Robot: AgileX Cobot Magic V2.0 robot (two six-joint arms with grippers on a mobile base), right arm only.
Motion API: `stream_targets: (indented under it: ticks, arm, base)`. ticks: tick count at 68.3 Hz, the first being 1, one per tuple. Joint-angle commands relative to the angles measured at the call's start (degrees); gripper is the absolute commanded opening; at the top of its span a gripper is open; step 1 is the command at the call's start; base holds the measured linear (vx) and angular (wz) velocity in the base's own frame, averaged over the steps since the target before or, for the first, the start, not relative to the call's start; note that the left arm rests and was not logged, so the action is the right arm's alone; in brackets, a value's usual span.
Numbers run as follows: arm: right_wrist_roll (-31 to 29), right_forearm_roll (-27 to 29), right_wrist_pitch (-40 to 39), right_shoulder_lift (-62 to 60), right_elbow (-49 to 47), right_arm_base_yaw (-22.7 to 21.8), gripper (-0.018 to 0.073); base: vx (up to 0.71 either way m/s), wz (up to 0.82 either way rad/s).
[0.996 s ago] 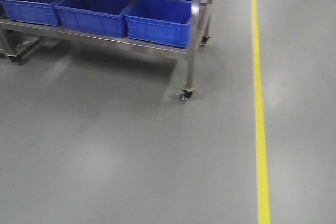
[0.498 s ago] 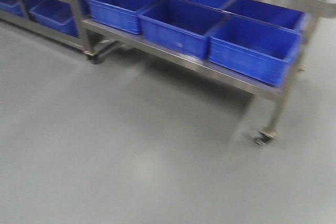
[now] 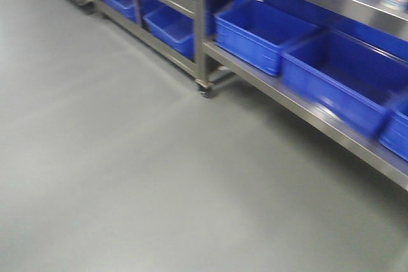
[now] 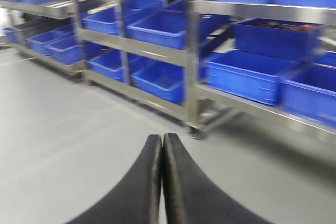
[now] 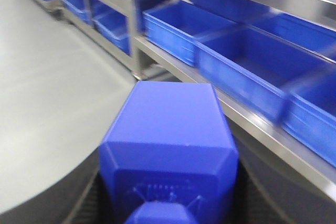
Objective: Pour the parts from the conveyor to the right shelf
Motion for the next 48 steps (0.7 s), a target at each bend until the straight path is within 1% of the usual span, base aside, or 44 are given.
stream_targets:
  ticks: [1, 48]
  arm:
    - [-0.2, -0.1, -4.7, 0.6, -1.6, 0.0, -0.0006]
    - [-0.2, -0.1, -4.7, 0.6, -1.6, 0.0, -0.0006]
  base:
    - [0.61, 0.52]
    - [0.60, 0.48]
